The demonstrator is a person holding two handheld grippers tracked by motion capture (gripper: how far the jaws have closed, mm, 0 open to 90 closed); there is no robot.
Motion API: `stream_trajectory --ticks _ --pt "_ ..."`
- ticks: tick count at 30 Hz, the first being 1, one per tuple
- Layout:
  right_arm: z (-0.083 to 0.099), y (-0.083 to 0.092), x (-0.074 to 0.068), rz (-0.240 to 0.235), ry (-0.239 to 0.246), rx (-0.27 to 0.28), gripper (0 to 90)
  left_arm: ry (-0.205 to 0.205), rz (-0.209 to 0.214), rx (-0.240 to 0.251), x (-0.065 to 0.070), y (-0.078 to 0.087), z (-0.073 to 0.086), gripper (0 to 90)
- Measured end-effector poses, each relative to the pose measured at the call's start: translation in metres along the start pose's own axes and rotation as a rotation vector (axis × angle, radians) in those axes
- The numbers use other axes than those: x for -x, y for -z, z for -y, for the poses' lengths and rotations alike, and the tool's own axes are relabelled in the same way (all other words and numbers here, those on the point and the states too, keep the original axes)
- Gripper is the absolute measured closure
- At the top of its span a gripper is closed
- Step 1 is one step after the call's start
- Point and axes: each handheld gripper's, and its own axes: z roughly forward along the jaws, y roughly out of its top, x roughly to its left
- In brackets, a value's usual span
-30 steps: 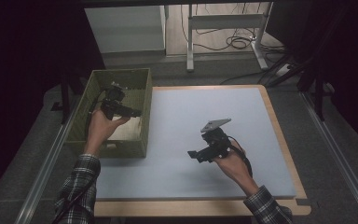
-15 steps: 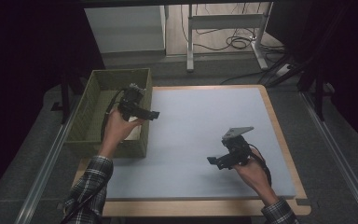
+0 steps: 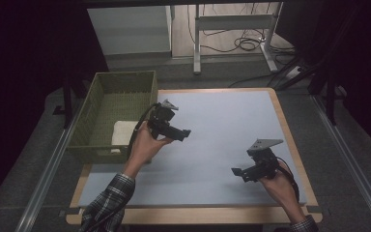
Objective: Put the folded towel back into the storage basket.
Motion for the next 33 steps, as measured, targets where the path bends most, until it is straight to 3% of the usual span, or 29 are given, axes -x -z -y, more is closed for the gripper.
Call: stream_trajectory --ticks 7,16,25,33 --pt "0.016 0.002 0.005 0.012 -0.01 -0.004 2.1 -0.032 0.053 0.045 0.029 -0.011 0.016 2.0" --pt "0.032 0.0 0.006 0.043 -0.002 -0.008 0.9 -0.072 0.084 0.039 0.058 -0.025 0.05 1.9" --pt "0.046 -0.011 0.002 0.064 0.009 -0.02 0.6 -0.035 0.073 0.028 0.061 -0.036 0.096 1.6" --pt "0.047 -0.019 -0.006 0.098 0.04 -0.021 0.0 -0.04 0.006 -0.026 0.059 -0.044 0.134 1.5"
